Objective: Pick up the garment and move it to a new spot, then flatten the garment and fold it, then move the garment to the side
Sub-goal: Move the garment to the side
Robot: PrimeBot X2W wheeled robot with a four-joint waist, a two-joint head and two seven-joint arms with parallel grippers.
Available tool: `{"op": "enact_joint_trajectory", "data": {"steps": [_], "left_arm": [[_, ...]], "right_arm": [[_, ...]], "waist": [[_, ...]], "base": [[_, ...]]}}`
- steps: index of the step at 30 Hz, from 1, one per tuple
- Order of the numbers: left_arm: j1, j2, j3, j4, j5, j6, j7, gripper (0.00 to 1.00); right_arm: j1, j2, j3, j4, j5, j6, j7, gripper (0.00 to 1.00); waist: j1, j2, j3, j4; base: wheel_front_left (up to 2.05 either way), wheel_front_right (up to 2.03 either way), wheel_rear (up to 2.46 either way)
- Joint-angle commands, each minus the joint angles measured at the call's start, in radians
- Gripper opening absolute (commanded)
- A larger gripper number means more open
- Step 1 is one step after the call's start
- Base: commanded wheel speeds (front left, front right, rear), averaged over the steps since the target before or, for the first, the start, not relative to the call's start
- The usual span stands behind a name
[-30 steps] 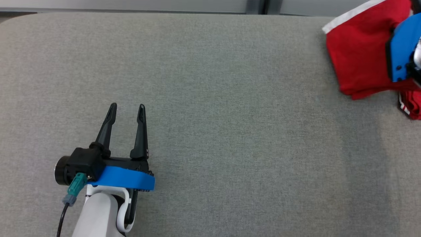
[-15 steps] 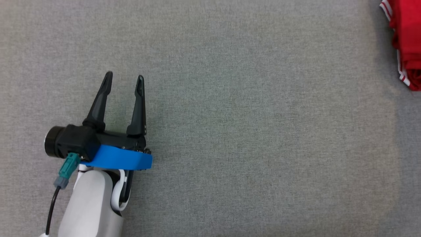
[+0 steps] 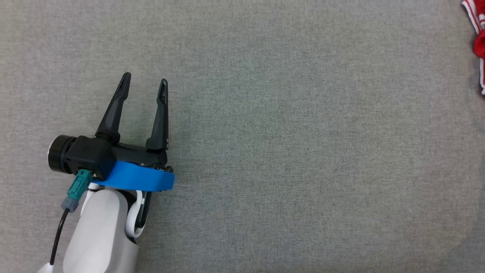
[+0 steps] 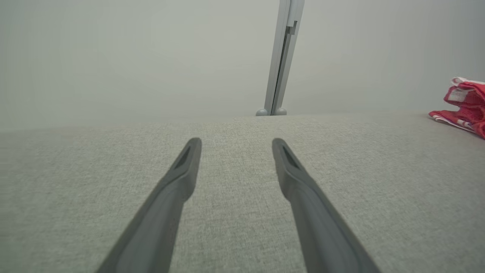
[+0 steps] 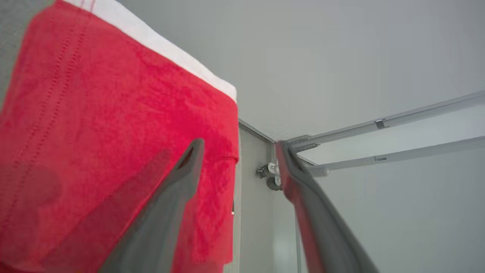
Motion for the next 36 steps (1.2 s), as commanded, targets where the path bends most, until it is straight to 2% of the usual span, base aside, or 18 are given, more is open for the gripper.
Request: {"op": "enact_joint_trajectory", "data": {"steps": [1, 6, 9, 11, 17, 25, 36], "left_arm": [[0.002, 0.004, 0.000, 0.003, -0.006, -0.001, -0.004, 1.00], [0.032, -0.008, 0.024, 0.025, -0.005, 0.000, -0.004, 1.00], [0.061, -0.017, 0.036, 0.039, -0.008, 0.003, -0.004, 1.00], [0.086, -0.022, 0.046, 0.052, -0.012, 0.003, -0.004, 1.00], [0.161, -0.037, 0.068, 0.084, -0.022, 0.003, -0.004, 1.00], [0.245, -0.043, 0.088, 0.113, -0.016, 0.002, -0.004, 1.00], [0.340, -0.044, 0.128, 0.180, -0.037, 0.007, -0.004, 1.00]], "right_arm": [[0.013, 0.011, -0.026, -0.006, -0.020, -0.001, -0.033, 1.00], [0.051, 0.137, -0.142, -0.018, -0.057, -0.001, -0.162, 1.00], [0.096, 0.240, -0.203, -0.026, -0.042, 0.000, -0.241, 1.00], [0.138, 0.311, -0.218, -0.044, -0.031, 0.000, -0.290, 1.00], [0.296, 0.460, -0.207, -0.131, 0.077, 0.000, -0.435, 1.00], [0.525, 0.579, -0.183, -0.284, 0.184, 0.000, -0.432, 1.00], [0.815, 0.663, -0.156, -0.449, 0.200, 0.000, -0.389, 1.00]], "waist": [[-0.0001, -0.0002, -0.011, 0.000], [-0.0001, -0.0002, -0.084, 0.000], [-0.0001, -0.0002, -0.137, -0.004], [-0.0001, -0.0002, -0.175, -0.006], [-0.0001, -0.0002, -0.281, -0.003], [-0.0001, -0.0002, -0.411, 0.005], [-0.0001, -0.0002, -0.523, 0.009]], "base": [[0.00, 0.00, 0.00], [0.00, 0.00, 0.00], [0.00, 0.00, 0.00], [0.00, 0.00, 0.00], [0.00, 0.00, 0.00], [0.00, 0.00, 0.00], [0.00, 0.00, 0.00]]}}
